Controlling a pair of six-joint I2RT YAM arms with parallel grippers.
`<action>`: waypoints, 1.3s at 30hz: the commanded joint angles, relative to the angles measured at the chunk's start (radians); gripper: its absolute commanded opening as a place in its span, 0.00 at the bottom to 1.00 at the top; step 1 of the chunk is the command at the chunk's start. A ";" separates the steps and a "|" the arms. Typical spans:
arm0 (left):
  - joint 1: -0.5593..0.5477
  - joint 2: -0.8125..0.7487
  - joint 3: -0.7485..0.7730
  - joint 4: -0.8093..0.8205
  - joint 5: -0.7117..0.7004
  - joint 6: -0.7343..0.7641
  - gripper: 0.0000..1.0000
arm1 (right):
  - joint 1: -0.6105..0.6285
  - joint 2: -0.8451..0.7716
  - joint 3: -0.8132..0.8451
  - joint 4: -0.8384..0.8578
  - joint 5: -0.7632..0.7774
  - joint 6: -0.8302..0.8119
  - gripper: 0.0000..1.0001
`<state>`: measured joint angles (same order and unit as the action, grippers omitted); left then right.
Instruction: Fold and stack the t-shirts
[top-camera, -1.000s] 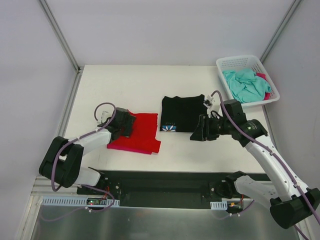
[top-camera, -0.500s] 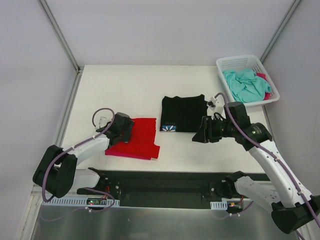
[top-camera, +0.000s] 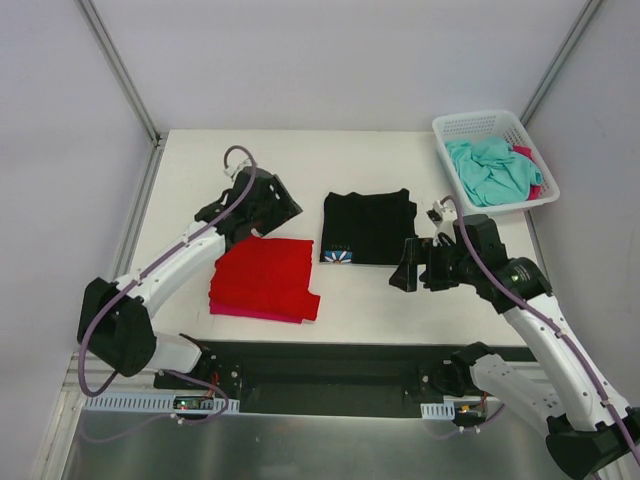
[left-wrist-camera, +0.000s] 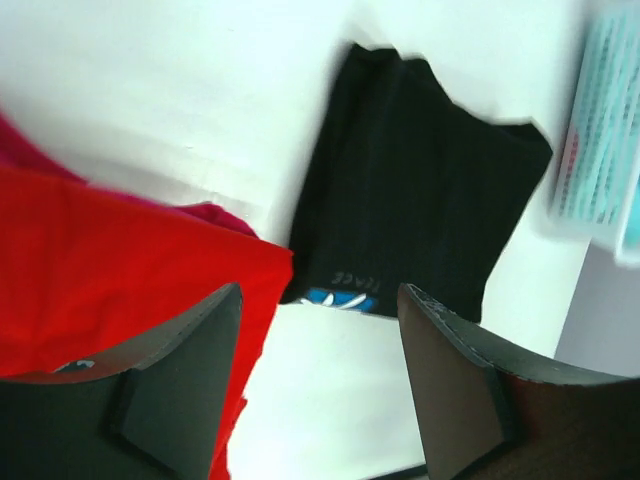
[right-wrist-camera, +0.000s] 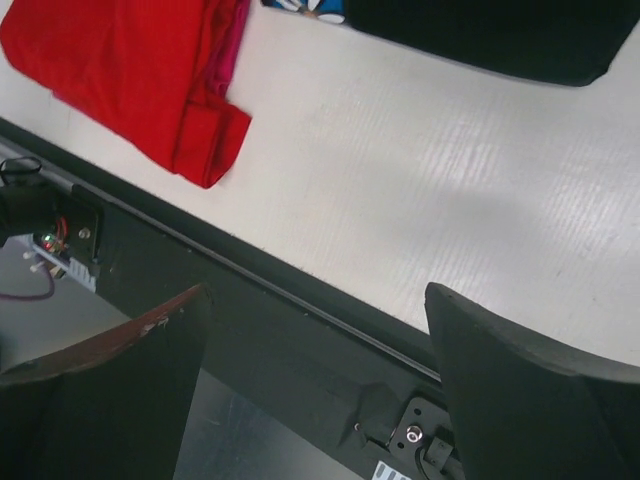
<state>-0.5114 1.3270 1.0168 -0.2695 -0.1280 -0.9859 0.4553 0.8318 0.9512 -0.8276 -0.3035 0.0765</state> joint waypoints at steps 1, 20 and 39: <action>-0.012 0.118 0.123 -0.147 0.217 0.327 0.63 | 0.003 0.003 0.014 -0.001 0.110 0.038 0.91; -0.012 0.491 0.505 -0.163 0.370 0.431 0.64 | -0.253 0.128 0.153 0.088 0.219 -0.107 0.93; -0.006 0.702 0.448 0.035 0.510 0.366 0.64 | -0.506 0.302 0.188 0.197 -0.066 -0.006 0.93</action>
<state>-0.5171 2.0239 1.5074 -0.3145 0.3408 -0.5884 -0.0360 1.1297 1.0828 -0.6674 -0.2970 0.0429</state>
